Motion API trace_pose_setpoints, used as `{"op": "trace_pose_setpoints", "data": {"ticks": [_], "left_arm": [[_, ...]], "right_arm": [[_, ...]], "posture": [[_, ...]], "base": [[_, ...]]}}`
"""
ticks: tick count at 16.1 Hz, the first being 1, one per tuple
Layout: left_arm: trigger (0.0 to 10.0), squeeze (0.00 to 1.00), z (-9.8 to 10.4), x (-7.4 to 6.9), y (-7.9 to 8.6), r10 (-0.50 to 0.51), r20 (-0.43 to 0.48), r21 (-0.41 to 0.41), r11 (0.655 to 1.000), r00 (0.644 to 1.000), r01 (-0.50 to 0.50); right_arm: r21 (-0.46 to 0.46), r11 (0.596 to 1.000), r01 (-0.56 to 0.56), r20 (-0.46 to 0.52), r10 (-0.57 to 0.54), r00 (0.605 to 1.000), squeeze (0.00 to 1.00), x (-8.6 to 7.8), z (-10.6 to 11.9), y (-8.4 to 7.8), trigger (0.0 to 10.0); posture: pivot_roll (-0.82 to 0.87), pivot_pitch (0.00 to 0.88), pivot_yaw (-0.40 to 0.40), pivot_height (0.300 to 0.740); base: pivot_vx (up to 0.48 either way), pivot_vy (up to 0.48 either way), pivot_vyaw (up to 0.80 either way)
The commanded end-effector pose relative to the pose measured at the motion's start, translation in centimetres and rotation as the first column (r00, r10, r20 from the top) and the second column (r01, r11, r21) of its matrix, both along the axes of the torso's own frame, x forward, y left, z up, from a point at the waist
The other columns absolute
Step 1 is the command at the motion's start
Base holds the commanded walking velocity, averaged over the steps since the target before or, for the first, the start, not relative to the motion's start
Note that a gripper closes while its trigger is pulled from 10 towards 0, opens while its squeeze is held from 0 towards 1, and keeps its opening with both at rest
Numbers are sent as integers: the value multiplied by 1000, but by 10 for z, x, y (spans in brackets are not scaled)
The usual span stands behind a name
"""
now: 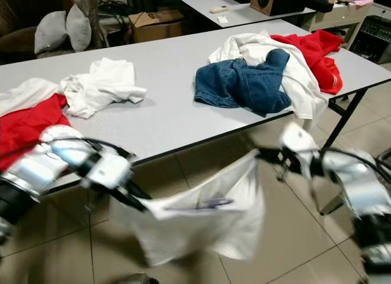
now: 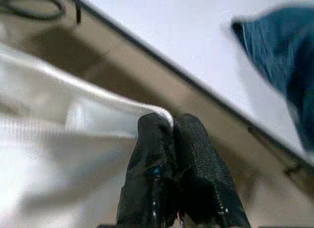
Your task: Hang hanger
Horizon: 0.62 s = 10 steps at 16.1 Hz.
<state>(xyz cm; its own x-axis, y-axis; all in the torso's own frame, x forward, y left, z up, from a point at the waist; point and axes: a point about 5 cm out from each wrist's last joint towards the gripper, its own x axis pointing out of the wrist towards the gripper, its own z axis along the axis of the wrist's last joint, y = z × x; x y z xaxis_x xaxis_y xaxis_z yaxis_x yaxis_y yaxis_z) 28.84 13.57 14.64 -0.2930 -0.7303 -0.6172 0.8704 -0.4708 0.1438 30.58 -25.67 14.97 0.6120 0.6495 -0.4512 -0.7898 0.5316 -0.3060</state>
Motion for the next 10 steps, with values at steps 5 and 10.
{"op": "trace_pose_setpoints", "data": {"ticks": [5, 10], "left_arm": [[0, 0, -2, 8, -7, 18, 9, -2, 1000, 1000, -18], [0, 0, 13, 12, -2, 75, -11, -84, 994, 997, -76]], "right_arm": [[173, 960, -222, 50, 217, 975, 0, 0, 9, 55, 0], [167, 946, -277, -18, 284, 959, 0, -11, -16, 69, 0]], "posture": [[-53, 0, 51, 740], [-49, 0, 49, 740]], "base": [[0, 0, 0], [0, 0, 0]]}}
